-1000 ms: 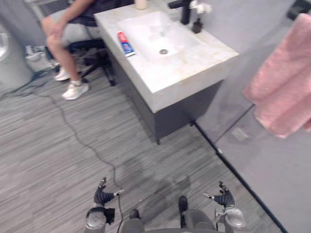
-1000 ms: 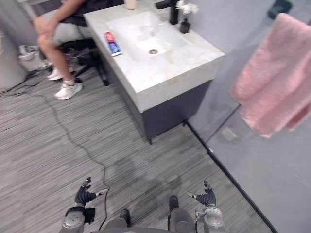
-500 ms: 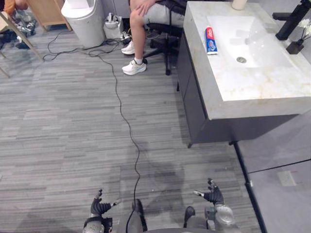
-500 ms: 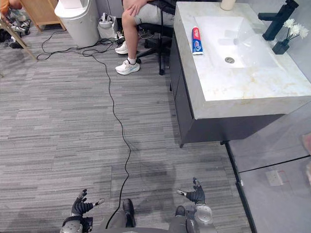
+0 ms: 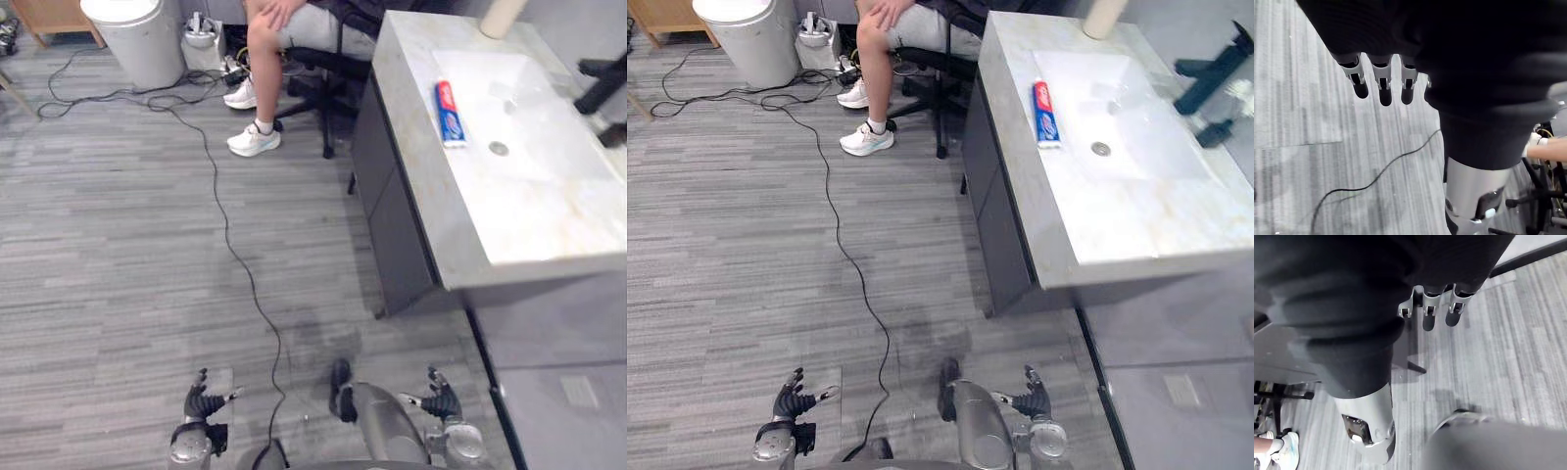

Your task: Organize washtable

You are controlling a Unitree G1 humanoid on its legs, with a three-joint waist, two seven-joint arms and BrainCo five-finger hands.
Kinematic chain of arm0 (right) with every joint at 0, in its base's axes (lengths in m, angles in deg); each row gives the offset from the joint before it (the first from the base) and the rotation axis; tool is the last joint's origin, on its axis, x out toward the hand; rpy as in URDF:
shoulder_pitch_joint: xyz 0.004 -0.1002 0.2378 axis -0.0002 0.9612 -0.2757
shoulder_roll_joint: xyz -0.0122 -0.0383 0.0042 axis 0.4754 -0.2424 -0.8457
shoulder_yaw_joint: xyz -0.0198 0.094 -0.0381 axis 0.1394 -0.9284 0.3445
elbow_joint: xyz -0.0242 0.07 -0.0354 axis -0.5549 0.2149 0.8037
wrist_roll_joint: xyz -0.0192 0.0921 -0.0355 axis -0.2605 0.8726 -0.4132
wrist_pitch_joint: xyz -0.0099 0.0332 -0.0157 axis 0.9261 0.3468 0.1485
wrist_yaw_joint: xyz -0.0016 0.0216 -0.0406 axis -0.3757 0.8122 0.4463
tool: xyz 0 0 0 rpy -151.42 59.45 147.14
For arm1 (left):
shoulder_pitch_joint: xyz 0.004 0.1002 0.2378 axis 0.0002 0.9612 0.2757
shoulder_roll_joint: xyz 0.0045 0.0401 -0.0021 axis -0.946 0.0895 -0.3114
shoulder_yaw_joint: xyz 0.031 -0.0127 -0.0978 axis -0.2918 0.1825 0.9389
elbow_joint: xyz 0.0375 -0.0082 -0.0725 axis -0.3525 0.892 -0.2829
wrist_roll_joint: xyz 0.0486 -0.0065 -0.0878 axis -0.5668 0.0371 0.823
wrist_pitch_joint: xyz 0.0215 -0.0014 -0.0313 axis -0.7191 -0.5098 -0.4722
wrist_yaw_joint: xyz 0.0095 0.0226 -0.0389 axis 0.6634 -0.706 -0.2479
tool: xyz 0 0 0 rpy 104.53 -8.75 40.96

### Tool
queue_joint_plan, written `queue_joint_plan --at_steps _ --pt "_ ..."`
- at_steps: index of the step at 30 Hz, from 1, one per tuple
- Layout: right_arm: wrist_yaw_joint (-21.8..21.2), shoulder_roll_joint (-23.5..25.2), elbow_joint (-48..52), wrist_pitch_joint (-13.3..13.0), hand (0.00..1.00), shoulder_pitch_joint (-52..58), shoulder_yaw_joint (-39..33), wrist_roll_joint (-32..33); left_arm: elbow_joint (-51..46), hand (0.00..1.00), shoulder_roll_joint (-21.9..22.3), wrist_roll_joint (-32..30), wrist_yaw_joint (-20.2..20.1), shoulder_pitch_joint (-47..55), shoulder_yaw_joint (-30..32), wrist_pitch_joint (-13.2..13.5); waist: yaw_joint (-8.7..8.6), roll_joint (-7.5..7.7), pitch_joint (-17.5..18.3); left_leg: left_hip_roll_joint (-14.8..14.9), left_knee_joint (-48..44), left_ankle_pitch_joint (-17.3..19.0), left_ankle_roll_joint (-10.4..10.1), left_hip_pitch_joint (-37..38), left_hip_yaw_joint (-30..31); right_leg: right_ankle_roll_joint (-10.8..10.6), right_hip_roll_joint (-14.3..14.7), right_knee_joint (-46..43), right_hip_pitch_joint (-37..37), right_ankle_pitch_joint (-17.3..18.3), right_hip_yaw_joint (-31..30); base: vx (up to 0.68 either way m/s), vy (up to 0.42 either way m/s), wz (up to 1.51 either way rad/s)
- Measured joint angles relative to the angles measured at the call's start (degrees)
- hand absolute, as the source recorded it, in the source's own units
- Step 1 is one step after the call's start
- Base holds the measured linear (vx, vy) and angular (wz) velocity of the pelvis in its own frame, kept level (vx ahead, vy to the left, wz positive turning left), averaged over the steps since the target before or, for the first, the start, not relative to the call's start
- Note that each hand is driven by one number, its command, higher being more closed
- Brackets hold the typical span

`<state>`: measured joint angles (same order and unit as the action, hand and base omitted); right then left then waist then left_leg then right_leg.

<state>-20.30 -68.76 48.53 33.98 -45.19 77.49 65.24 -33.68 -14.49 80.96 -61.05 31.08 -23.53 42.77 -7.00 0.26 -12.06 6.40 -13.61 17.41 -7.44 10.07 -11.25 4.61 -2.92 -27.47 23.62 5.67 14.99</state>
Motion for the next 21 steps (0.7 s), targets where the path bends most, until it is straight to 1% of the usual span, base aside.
queue_joint_plan --at_steps 1,2,3,4,5,6,7,8,9,10,11,12,13,14,15,16,17,18,19,20,21 --pt "-0.1 -0.1 1.2 0.0 0.0 0.3 0.3 0.0 -0.3 0.0 0.3 0.0 0.0 0.3 0.0 0.0 -0.09 -0.07 -0.1 0.7 -5.0 -0.7 -1.2 -1.8 0.0 0.2 0.0 -0.1 -0.9 1.5 0.3 0.77 -0.171 0.1" --pt "-0.2 -0.1 3.3 0.0 0.0 0.5 0.5 0.0 -1.1 0.0 1.1 0.0 -0.1 0.4 0.2 -0.1 -0.05 -0.95 -0.6 3.2 -18.9 -3.7 -2.5 -6.8 0.1 1.0 1.1 1.3 -4.1 3.1 0.7 0.63 -0.168 -0.11" --pt "-0.1 0.1 5.2 0.0 0.0 0.4 1.4 0.0 -1.9 0.0 1.9 0.0 -0.1 1.1 0.7 -0.2 0.32 -1.38 -0.8 6.3 -32.7 -7.8 -2.3 -11.9 0.1 1.4 3.2 3.9 -8.8 4.5 -0.5 0.85 -0.173 -0.48" --pt "0.1 0.7 6.2 0.0 0.0 0.1 1.5 0.6 -3.2 0.0 2.0 0.0 -0.2 1.5 0.7 -0.2 1.37 -0.96 -1.1 8.3 -42.0 -6.1 0.2 -15.0 0.0 2.0 4.9 6.2 -13.4 5.3 -3.0 0.57 -0.067 -0.69" --pt "0.3 1.3 7.0 -0.1 0.0 0.1 1.5 1.3 -4.0 0.0 2.0 0.1 -0.1 1.4 0.7 -0.1 1.91 -0.24 -1.4 8.4 -44.5 -5.2 0.9 -16.1 -0.2 1.9 5.2 7.2 -15.6 5.7 -4.4 0.64 -0.036 -0.91" --pt "0.4 2.1 7.9 -0.3 0.0 0.0 1.8 2.1 -5.4 0.0 2.0 0.1 -0.1 1.4 0.6 0.0 3.34 0.88 -1.5 8.6 -46.4 -3.9 2.4 -18.8 -1.8 1.9 5.2 9.4 -19.4 6.2 -7.0 0.39 0.006 -0.79" --pt "0.4 2.3 8.0 -0.3 0.0 0.0 1.8 2.2 -5.8 0.0 2.0 0.1 -0.1 1.4 0.6 0.0 3.64 1.41 -1.2 8.6 -46.1 -3.3 3.5 -20.6 -2.3 1.9 5.1 10.7 -20.9 6.4 -8.5 0.49 0.036 -1.02" --pt "0.4 2.4 8.9 -0.2 0.0 -0.1 1.8 2.3 -6.5 0.0 2.2 0.1 -0.1 1.4 0.6 0.1 4.74 1.81 -1.2 8.5 -43.4 -2.1 5.3 -24.0 -3.1 1.4 4.8 12.9 -23.7 6.8 -11.3 0.48 0.096 -1.1" --pt "0.7 2.3 9.6 -0.1 0.0 -0.3 1.7 2.3 -7.4 0.0 2.5 0.1 -0.1 2.1 0.7 0.1 5.18 2.1 -1.4 8.0 -39.0 -1.6 5.8 -27.7 -2.7 0.9 4.5 14.7 -26.0 7.1 -14.5 0.48 0.14 -1.16" --pt "1.0 2.3 9.7 -0.1 0.0 -0.4 1.6 2.3 -7.6 0.0 2.6 0.1 -0.1 2.4 0.6 0.1 5.51 2.2 -1.4 7.6 -35.9 -1.6 5.8 -29.1 -1.6 0.4 4.0 15.3 -27.0 7.4 -15.9 0.45 0.221 -1.19" --pt "1.3 2.4 9.8 -0.1 0.0 -0.3 1.3 2.2 -7.6 0.0 2.8 0.2 -0.1 2.6 0.6 0.1 6.4 2.51 -1.4 6.4 -30.0 -2.0 5.2 -30.7 0.4 -0.8 2.8 15.7 -28.2 8.2 -18.5 0.45 0.291 -1.35" --pt "1.4 2.3 9.9 0.0 0.0 0.2 1.2 2.2 -8.0 0.0 3.0 0.6 0.0 3.0 0.2 0.0 7.04 3.26 -1.3 5.1 -21.8 -3.3 3.1 -31.7 3.0 -2.6 1.4 15.7 -29.4 9.9 -21.0 0.53 0.395 -1.62" --pt "1.4 2.1 10.3 0.0 0.0 1.4 0.9 2.1 -8.3 0.0 3.3 0.7 0.1 3.7 -0.5 0.0 7.53 2.49 -0.8 5.1 -15.1 -4.8 0.9 -32.1 5.5 -4.6 0.6 15.3 -30.7 12.3 -23.3 0.45 0.38 -1.44" --pt "1.5 1.7 10.8 0.0 0.0 2.7 0.7 2.1 -8.4 0.0 3.6 1.1 0.2 4.2 -1.3 0.0 7.82 1.6 -0.1 5.8 -13.3 -5.4 0.3 -32.3 6.0 -5.3 0.7 14.6 -31.0 13.9 -24.7 0.49 0.464 -1.41" --pt "1.5 1.7 10.6 0.5 0.0 3.8 0.0 1.8 -8.7 0.0 3.5 1.2 0.1 4.8 -2.3 0.1 8.08 1.94 1.0 6.0 -18.6 -6.9 -0.4 -32.2 4.7 -6.9 -0.7 11.7 -31.4 17.0 -28.0 0.54 0.468 -1.18" --pt "1.5 3.0 10.4 1.0 0.0 4.5 0.3 1.5 -8.7 0.0 2.2 1.2 0.1 4.6 -2.3 -0.1 7.36 3.85 2.5 5.5 -20.5 -3.3 0.7 -31.8 1.8 -7.1 -2.7 7.8 -29.3 16.8 -28.0 0.55 0.448 -1.07" --pt "1.4 3.6 10.5 1.0 0.0 4.7 0.4 1.5 -9.2 0.0 1.5 1.2 0.1 4.2 -2.3 -0.2 7.32 4.59 2.9 5.7 -20.6 -2.8 1.1 -31.3 0.2 -7.8 -3.3 5.7 -27.9 16.1 -27.7 0.53 0.394 -1.13" --pt "1.3 5.0 10.4 1.1 0.0 4.6 0.5 1.3 -11.1 0.0 -0.2 1.2 0.1 3.7 -2.3 -0.1 7.64 5.59 3.0 6.3 -20.2 -2.0 2.6 -29.0 -3.9 -10.5 -4.4 -1.6 -23.2 12.9 -26.7 0.56 0.425 -1.63" --pt "1.3 5.9 9.6 1.0 0.0 3.3 0.4 1.4 -11.6 0.0 -1.3 1.2 0.2 3.4 -2.3 -0.2 7.7 6.21 2.7 6.5 -19.4 -2.9 6.6 -24.4 -7.2 -13.0 -6.0 -8.9 -19.4 11.8 -22.3 0.45 0.35 -1.63" --pt "1.3 5.9 9.4 1.0 0.0 3.0 0.4 1.4 -11.6 0.0 -1.5 1.2 0.2 3.4 -2.3 -0.2 7.66 6.22 2.8 6.5 -18.6 -2.7 6.7 -23.1 -7.8 -12.6 -6.3 -9.9 -18.9 12.0 -21.0 0.4 0.288 -1.38" --pt "1.3 6.0 8.8 0.9 0.0 2.2 0.4 1.4 -11.6 0.0 -1.9 1.2 0.2 3.2 -2.6 -0.2 7.3 6.09 2.7 6.2 -15.6 -2.5 6.7 -19.1 -9.8 -11.6 -7.1 -12.6 -17.2 12.7 -16.4 0.36 0.212 -1.13"
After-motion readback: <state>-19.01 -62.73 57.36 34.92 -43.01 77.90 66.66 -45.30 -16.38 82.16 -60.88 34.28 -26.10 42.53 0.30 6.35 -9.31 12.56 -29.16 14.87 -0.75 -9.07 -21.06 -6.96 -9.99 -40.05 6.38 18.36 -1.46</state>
